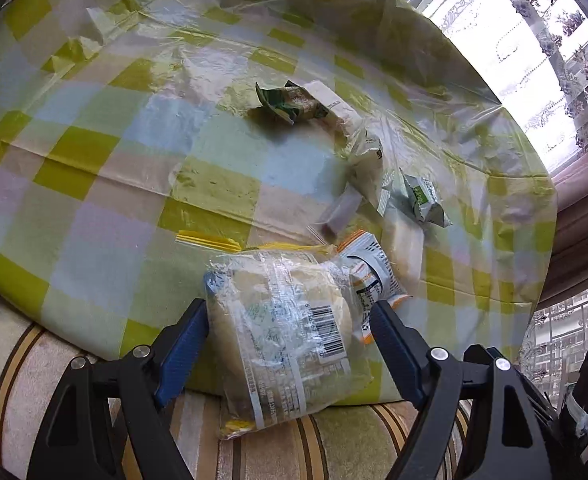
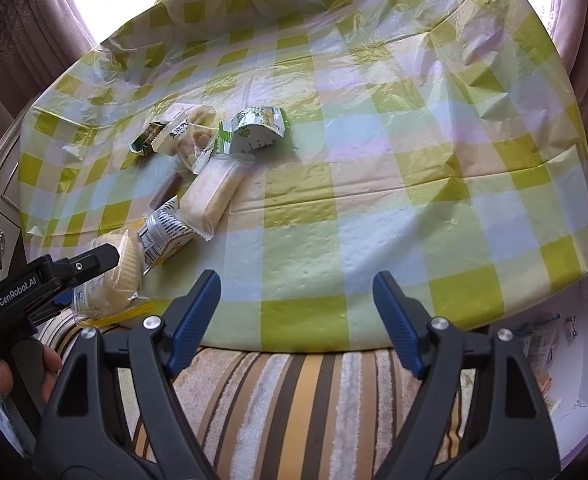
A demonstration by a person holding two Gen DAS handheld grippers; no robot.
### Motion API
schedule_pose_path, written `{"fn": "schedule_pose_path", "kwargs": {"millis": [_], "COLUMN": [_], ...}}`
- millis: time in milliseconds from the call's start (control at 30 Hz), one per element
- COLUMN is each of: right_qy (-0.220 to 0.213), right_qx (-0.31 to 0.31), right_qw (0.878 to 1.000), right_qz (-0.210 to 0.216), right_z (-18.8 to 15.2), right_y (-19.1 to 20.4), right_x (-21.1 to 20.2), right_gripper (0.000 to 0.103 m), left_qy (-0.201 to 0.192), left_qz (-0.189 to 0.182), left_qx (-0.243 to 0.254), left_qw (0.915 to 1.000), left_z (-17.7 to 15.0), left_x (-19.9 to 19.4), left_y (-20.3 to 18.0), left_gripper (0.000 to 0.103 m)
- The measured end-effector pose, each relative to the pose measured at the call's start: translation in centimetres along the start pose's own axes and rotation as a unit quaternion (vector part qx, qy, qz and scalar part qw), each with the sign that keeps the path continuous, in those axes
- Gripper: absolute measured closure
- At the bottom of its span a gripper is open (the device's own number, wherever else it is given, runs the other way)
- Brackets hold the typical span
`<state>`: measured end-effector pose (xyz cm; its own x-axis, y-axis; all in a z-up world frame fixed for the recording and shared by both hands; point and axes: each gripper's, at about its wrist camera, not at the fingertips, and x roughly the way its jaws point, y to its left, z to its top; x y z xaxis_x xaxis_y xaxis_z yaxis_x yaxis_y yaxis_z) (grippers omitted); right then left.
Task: Organize snacks
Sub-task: 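Move both open tools back over the remaining snacks on the table, then grasp the clear bread bun bag with the left gripper while the right gripper grasps the round cookie packet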
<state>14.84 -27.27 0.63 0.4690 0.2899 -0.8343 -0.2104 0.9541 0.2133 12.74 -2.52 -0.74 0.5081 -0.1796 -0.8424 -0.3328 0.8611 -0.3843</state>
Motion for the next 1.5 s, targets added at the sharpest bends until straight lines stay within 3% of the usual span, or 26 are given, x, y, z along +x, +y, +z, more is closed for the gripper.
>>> {"fn": "schedule_pose_path", "kwargs": {"millis": [233,333,533,800,1233,1433,1500], "right_qy": [-0.003,-0.007,-0.006,-0.007,0.011,0.007,0.003], "right_qx": [0.006,0.005,-0.008,-0.019,-0.047,-0.062,-0.064], "right_qw": [1.000,1.000,1.000,1.000,0.997,0.995,0.995], "right_qz": [-0.004,-0.008,-0.009,-0.013,-0.056,-0.077,-0.078], "right_z": [1.2,1.9,3.2,4.6,5.6,5.6,5.5], "right_y": [1.0,1.6,3.6,6.0,8.0,8.6,8.6], "right_x": [1.3,2.0,3.5,5.6,8.5,9.1,9.0], "right_gripper": [0.022,0.022,0.021,0.021,0.022,0.036,0.049], "left_qy": [0.018,0.014,-0.007,-0.068,-0.068,-0.070,-0.071], "left_qz": [0.047,0.062,0.067,0.060,0.045,0.045,0.044], "left_qx": [0.061,0.079,0.069,0.029,0.019,0.019,0.019], "left_qw": [0.9968,0.9949,0.9953,0.9955,0.9965,0.9964,0.9963], "left_z": [0.0,-0.3,0.1,1.0,0.8,0.8,0.7], "left_x": [1.3,1.3,0.7,-0.8,-0.3,-0.3,-0.3], "left_y": [-1.4,-1.5,-0.6,1.3,2.0,2.1,2.1], "left_gripper": [0.021,0.031,0.036,0.037,0.037,0.037,0.037]}}
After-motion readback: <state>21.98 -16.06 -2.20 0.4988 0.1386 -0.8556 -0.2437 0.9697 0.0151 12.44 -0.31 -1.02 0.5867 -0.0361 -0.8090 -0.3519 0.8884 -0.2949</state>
